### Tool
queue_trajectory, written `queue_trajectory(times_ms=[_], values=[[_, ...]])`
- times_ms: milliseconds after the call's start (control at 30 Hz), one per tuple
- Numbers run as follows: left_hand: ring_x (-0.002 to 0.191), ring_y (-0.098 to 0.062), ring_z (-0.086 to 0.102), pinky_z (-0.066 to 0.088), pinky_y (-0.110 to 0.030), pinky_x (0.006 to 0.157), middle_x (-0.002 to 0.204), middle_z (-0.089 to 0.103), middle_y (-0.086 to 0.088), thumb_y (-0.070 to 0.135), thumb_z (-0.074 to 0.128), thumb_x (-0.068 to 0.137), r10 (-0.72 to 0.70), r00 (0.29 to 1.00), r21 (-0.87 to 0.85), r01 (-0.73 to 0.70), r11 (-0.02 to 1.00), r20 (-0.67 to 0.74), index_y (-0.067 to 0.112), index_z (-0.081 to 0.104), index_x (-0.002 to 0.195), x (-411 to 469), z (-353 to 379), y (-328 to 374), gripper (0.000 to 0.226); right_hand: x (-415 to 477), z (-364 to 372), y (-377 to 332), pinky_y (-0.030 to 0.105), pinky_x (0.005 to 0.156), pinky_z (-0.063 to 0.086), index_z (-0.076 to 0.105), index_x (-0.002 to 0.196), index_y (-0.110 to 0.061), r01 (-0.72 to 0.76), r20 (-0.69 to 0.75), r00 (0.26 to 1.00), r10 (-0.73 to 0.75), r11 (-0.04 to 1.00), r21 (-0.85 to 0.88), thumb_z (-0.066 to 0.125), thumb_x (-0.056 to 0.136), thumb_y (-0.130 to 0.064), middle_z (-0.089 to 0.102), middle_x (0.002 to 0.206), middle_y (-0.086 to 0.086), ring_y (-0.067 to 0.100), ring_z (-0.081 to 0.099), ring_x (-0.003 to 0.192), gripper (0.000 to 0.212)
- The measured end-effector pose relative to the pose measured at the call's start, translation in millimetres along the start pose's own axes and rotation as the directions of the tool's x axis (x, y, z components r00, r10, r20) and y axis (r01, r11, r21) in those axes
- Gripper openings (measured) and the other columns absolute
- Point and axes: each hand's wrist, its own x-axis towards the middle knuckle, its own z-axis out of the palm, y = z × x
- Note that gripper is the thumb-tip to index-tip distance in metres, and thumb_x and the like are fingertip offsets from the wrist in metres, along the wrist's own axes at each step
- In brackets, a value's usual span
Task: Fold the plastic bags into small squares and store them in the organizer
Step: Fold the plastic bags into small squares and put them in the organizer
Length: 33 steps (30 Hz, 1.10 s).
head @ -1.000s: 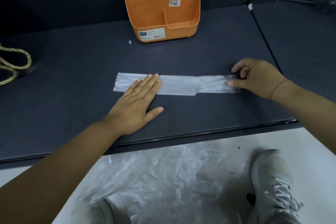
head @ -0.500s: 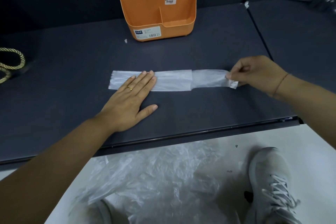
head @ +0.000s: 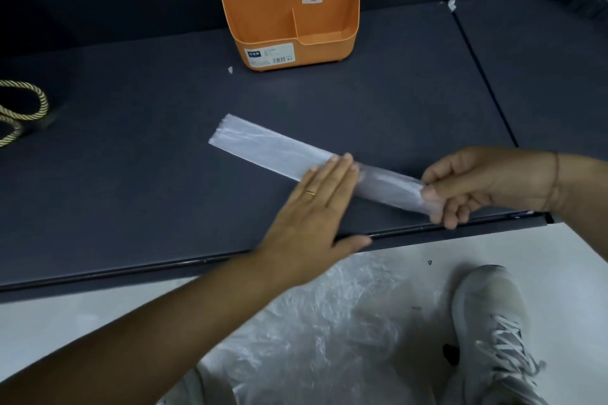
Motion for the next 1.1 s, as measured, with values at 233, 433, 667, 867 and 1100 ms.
queue_trajectory(times_ms=[233,433,667,867,1100], values=[[0.138,-0.003,0.038,0.029,-0.018,0.114,0.146,0.048,0.002,0.011,0.056,0.088,-0.281,0.928,-0.590,0.086,0.803,-0.247,0.010,0.051,0.141,5,-29,45,0.053,-15,29,-28,0.022,0.064,0.053,0.071,0.081,-0.016,0.255,0.352,0.900,-0.257,0.965,0.054,0.069,0.080,-0.042,0.070,0.080,0.010,0.015,0.066,0.066,0.025],[0.113,-0.001,0.061,0.042,-0.015,0.101,0.116,0.069,0.014,0.025,0.048,0.102,-0.462,0.887,-0.910,0.174,0.376,-0.021,0.025,0.065,0.122,4,-70,41,0.026,15,13,-39,0.023,0.070,0.048,0.061,0.112,-0.016,0.499,0.081,0.865,-0.495,0.865,-0.046,0.075,0.080,-0.029,0.061,0.116,-0.002,0.011,0.051,0.073,0.037],[0.120,-0.011,0.061,0.042,-0.039,0.110,0.125,0.068,0.007,0.032,0.047,0.092,-0.546,0.834,-0.976,0.176,0.131,0.077,0.014,0.062,0.124,-4,-81,8,0.040,62,46,-45,0.022,0.074,0.049,0.032,0.143,-0.020,0.503,0.195,0.847,-0.495,0.864,0.007,0.065,0.077,0.008,0.049,0.142,-0.005,0.022,0.050,0.081,0.079],[0.116,-0.016,0.064,0.050,-0.036,0.101,0.122,0.069,-0.003,0.027,0.044,0.100,-0.533,0.827,-0.982,0.186,-0.039,0.177,0.016,0.063,0.119,1,-81,-9,0.029,74,70,-47,0.018,0.067,0.049,0.062,0.104,-0.010,0.438,0.089,0.897,-0.433,0.897,-0.052,0.062,0.088,0.002,0.070,0.082,-0.010,0.000,0.059,0.063,0.020],[0.097,-0.017,0.071,0.057,-0.025,0.078,0.109,0.073,-0.011,0.021,0.048,0.103,-0.699,0.672,-0.935,0.354,0.013,0.244,0.001,0.065,0.119,11,-59,-54,0.031,73,84,-25,0.017,0.053,0.048,0.069,0.091,-0.007,0.256,-0.182,0.946,-0.269,0.962,-0.096,0.065,0.090,-0.009,0.067,0.059,-0.006,0.006,0.057,0.046,0.005]])
